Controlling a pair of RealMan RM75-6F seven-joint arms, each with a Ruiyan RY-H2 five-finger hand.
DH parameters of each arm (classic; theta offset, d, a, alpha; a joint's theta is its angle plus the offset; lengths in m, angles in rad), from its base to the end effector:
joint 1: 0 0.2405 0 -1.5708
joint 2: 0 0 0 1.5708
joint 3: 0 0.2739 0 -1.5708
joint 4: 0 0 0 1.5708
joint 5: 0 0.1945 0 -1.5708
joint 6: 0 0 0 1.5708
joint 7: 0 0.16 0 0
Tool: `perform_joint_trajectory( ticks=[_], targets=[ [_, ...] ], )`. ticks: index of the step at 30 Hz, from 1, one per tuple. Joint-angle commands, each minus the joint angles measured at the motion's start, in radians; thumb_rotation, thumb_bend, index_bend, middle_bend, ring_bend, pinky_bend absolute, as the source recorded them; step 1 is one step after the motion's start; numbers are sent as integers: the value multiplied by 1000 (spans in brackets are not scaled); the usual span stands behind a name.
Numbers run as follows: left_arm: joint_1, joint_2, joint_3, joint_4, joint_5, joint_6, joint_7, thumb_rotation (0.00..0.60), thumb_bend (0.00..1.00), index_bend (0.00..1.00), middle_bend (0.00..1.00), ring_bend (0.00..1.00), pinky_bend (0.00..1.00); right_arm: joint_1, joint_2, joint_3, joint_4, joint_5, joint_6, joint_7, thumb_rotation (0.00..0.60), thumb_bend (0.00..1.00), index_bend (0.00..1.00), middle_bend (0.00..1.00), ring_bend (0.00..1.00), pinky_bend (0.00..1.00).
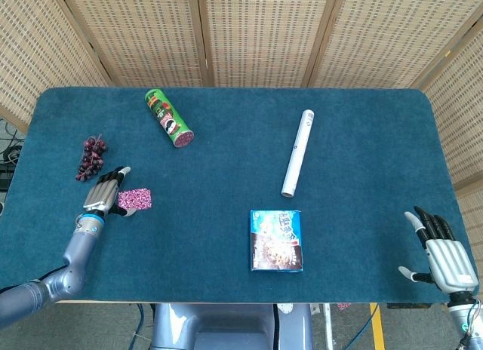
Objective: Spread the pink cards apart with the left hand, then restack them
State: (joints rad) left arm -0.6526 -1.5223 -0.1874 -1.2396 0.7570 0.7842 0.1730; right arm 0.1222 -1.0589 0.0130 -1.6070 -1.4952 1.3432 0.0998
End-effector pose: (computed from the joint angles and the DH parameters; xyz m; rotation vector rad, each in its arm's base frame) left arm -0.2917 0.3809 0.0174 -1.4476 -1.3917 -0.6633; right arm -0.3319 -0.2004 0.1768 1.4704 -1.0432 0.8365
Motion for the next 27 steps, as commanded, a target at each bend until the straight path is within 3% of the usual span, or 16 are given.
perform_joint_trajectory(
  ticks=[1,5,11,16,20,27],
  targets=[
    [20,29,-7,-49,53,48,-28,600,212,32,0,0,0,0,0,0,0,1,-1,0,600,0,0,0,0,0],
    [68,94,-6,-143,166,157,-69,600,184,26,0,0,0,1,0,0,0,1,-2,0,600,0,0,0,0,0],
    [173,209,31,-264,326,335,-124,600,2,0,0,0,0,-1,-2,1,0,-1,4,-7,600,0,0,0,0,0],
    [293,276,86,-307,449,506,-196,600,0,0,0,0,0,-3,-5,2,1,0,9,-17,600,0,0,0,0,0],
    [458,357,168,-373,501,679,-241,600,0,0,0,0,0,-5,-8,3,2,-6,20,-32,600,0,0,0,0,0],
    [573,430,227,-453,532,770,-223,600,0,0,0,0,0,-17,-35,13,24,-27,75,-52,600,0,0,0,0,0]
  ],
)
